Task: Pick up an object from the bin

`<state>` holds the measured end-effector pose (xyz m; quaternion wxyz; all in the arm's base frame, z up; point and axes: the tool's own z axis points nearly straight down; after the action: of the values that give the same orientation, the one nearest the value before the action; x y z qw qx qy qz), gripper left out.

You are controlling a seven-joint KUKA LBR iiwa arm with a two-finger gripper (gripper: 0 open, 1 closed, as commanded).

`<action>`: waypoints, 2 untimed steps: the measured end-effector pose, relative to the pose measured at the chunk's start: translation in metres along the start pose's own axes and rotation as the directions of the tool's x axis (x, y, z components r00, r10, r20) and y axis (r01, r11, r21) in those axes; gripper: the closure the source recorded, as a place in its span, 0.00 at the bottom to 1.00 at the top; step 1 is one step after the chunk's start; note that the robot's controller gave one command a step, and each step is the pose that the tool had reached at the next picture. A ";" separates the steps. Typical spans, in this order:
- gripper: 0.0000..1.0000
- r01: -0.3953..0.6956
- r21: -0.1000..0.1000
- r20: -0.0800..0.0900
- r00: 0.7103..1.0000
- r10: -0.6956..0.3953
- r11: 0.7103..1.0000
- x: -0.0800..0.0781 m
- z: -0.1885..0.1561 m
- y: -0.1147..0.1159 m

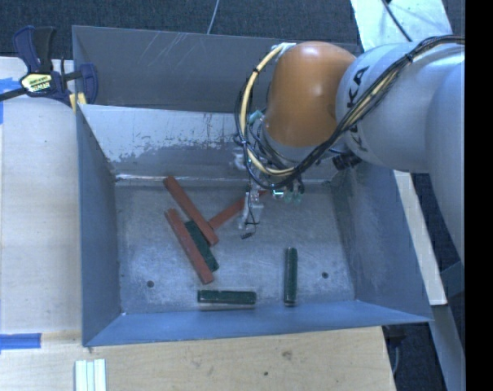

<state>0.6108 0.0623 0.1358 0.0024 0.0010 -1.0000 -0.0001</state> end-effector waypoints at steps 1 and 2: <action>0.00 -0.001 -0.001 0.008 1.000 0.001 1.000 -0.002 -0.005 0.000; 0.00 0.232 0.003 0.015 0.972 -0.233 0.973 -0.004 0.039 0.010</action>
Offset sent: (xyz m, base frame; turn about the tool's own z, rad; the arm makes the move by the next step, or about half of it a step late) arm 0.0001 0.0141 -0.0658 -0.3432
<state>0.6142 0.0722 0.0965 -0.0052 0.1180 -0.9930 0.0004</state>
